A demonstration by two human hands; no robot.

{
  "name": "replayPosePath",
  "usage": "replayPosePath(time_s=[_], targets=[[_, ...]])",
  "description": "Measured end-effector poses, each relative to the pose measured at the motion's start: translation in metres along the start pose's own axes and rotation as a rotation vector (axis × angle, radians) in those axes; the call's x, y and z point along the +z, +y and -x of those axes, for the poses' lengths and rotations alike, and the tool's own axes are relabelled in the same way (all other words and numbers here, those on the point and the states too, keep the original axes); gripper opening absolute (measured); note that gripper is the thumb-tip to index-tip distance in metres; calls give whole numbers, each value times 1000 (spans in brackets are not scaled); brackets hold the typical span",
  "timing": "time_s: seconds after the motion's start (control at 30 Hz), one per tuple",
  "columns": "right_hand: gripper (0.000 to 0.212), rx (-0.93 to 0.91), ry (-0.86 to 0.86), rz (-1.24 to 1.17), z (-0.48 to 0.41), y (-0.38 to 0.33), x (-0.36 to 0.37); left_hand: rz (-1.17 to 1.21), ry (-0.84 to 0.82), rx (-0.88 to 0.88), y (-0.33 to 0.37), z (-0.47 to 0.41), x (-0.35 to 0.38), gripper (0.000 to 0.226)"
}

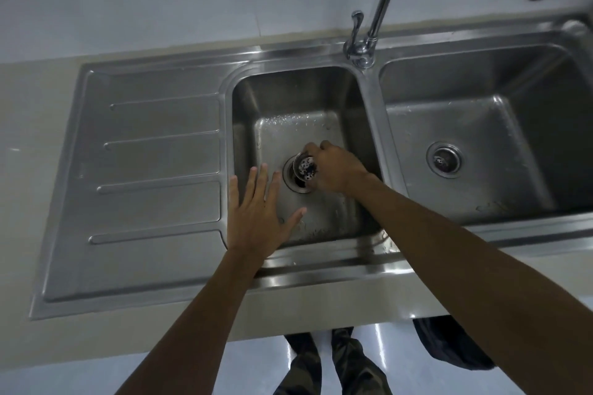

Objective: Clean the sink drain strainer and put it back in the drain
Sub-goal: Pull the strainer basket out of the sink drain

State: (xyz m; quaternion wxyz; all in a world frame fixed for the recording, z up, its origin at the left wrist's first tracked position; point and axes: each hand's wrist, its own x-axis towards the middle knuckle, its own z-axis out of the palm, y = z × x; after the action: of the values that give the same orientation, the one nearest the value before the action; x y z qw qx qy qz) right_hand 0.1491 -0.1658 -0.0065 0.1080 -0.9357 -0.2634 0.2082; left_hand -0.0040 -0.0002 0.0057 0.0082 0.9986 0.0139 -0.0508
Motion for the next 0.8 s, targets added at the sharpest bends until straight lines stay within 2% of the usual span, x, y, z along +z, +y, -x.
replayPosePath(time_s=[0.23,0.33,0.43,0.63,0.8], targets=[[86,14,146,-16,63,18,-87,65,16,62,47,-15,-43,99],[82,78,230,-38,93,47,-117,85,52,135,83,-33,-62,100],[84,163,243,-42,123,89,-132,72,77,217,129,-47,-70,100],[86,304,189,-61,160,174,-96,58,50,358,207,-68,-46,99],[86,292,16,-94,144,230,-37,-26,-38,362,233,-93,-22,104]])
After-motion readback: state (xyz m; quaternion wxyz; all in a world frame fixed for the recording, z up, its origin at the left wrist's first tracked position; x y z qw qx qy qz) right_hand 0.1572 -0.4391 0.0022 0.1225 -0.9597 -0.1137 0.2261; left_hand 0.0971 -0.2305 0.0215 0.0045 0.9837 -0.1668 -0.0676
